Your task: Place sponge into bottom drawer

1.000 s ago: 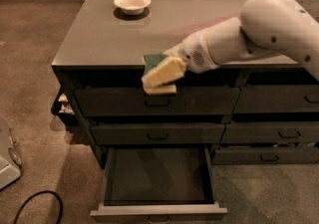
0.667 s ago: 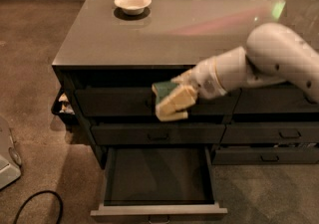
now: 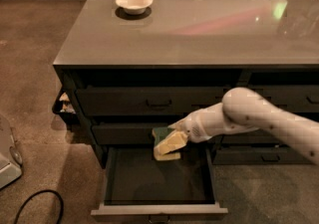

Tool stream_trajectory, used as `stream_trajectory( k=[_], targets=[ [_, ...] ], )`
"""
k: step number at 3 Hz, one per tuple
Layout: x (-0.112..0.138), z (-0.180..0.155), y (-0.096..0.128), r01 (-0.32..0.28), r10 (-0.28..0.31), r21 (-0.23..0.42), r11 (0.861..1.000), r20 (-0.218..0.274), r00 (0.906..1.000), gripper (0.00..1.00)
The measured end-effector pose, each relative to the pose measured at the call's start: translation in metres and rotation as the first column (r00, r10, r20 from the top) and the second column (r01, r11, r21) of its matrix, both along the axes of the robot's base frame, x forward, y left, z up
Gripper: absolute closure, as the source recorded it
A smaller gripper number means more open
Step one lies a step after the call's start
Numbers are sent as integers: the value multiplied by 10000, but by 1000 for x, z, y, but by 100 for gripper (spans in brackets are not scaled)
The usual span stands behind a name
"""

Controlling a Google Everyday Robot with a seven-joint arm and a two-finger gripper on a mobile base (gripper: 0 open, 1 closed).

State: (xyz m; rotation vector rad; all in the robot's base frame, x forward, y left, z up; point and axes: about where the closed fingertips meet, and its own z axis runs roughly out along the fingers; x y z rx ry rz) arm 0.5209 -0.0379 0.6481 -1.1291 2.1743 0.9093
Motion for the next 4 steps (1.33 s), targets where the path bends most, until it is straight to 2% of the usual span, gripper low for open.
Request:
stream_trajectory(
  k=[1,2,3,4],
  targets=[
    [7,-68,26,476,-492,-182,9987,-1052,9932,100],
    [7,-68,26,476,-492,-182,9987,-1052,9932,100],
    [18,-95,44,553,-561,-100,9984,-1288,9901,100],
    [32,-154,73,864,-868,-101,9962,-1808,9797,100]
  ],
)
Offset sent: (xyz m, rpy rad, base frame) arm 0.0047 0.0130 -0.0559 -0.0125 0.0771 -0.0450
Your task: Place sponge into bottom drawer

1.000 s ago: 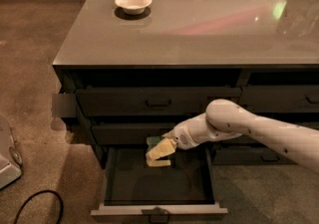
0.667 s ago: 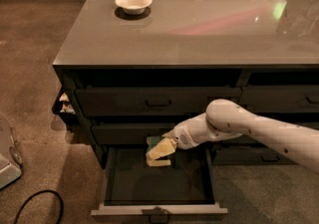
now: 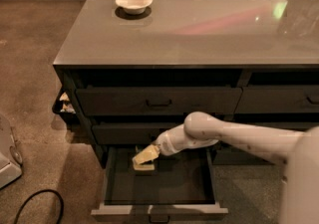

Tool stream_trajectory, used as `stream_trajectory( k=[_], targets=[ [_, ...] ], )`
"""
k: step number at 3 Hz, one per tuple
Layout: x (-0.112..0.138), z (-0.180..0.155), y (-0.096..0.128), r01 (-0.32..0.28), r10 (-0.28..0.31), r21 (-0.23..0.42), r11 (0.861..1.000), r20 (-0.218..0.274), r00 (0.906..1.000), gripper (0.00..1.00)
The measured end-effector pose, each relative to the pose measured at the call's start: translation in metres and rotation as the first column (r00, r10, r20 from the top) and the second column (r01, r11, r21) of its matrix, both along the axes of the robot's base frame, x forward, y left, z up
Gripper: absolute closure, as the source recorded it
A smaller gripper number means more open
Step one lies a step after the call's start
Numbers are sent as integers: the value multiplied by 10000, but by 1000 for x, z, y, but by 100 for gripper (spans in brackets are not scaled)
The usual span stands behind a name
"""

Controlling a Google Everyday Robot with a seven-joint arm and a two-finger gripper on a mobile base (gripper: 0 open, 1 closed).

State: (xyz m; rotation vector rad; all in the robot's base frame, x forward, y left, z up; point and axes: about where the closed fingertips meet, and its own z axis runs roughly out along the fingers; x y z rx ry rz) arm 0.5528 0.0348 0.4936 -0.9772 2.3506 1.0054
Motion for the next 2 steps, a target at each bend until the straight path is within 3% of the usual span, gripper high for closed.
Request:
stream_trajectory(
  k=[1,2],
  targets=[
    [16,-81,30,535,-533,22,9986,-613,9967,100],
    [33,-151,53,1177,-1153,161,9929,-1057,9877,100]
  ],
)
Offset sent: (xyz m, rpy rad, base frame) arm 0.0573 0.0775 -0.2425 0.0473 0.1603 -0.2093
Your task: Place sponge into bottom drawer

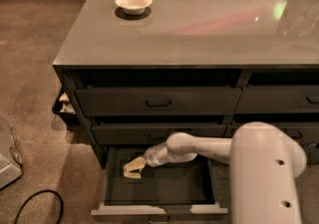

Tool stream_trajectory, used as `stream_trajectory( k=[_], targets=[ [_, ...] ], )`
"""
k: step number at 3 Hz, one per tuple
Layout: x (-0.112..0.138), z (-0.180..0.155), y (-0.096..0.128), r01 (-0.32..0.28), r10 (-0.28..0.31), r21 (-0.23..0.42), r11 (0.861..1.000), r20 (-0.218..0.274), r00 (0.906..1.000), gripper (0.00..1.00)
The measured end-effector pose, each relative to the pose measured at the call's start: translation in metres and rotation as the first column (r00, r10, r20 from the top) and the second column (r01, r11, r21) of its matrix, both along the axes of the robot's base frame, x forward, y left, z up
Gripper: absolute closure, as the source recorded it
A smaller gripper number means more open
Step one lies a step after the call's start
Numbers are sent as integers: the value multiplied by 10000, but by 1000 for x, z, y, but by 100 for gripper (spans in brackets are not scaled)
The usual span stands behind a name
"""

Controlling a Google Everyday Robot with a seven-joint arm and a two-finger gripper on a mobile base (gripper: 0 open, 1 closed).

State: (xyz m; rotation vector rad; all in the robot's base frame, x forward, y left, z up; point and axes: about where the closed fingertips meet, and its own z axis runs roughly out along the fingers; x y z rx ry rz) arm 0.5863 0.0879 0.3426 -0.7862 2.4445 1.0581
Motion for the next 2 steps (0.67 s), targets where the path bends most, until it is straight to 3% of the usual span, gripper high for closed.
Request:
stream_trajectory(
  k=[1,2],
  targets=[
    [17,-56,11,631,-632,-46,9980,-246,9977,100],
    [28,-100,17,1078,-1080,-155,9940,-108,9941,100]
  ],
)
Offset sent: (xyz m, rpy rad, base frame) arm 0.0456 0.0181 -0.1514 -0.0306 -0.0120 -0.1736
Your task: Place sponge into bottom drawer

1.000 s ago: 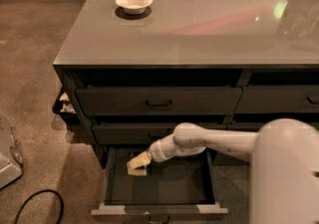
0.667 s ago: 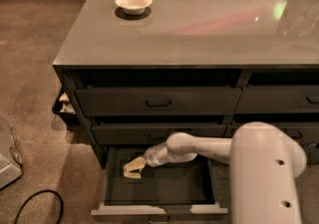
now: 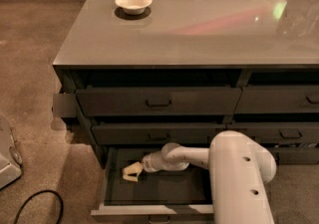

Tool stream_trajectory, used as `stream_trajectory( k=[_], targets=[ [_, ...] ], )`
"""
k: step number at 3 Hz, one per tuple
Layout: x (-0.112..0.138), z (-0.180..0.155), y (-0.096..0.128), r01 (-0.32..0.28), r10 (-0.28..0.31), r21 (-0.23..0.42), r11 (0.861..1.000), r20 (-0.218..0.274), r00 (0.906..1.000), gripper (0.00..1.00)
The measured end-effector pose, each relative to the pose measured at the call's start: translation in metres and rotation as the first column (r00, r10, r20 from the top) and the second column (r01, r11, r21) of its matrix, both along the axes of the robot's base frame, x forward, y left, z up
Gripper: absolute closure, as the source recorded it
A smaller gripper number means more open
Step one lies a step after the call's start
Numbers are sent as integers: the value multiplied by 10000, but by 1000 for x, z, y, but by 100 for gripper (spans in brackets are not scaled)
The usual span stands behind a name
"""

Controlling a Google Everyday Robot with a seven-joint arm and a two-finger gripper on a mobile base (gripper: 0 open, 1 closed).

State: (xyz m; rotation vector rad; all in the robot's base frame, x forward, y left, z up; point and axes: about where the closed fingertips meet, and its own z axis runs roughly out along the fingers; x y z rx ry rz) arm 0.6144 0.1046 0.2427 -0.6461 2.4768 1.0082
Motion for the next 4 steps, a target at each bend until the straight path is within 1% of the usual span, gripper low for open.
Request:
stream_trajectory(
  k=[1,2,4],
  targets=[
    [9,-32,4,246,-242,-162,9996,230,9994,81],
    [14,-48,10,297,-284,-280,9992,467,9985,58],
    [20,-58,25,152,-113,-398,9991,963,9953,11]
  ],
)
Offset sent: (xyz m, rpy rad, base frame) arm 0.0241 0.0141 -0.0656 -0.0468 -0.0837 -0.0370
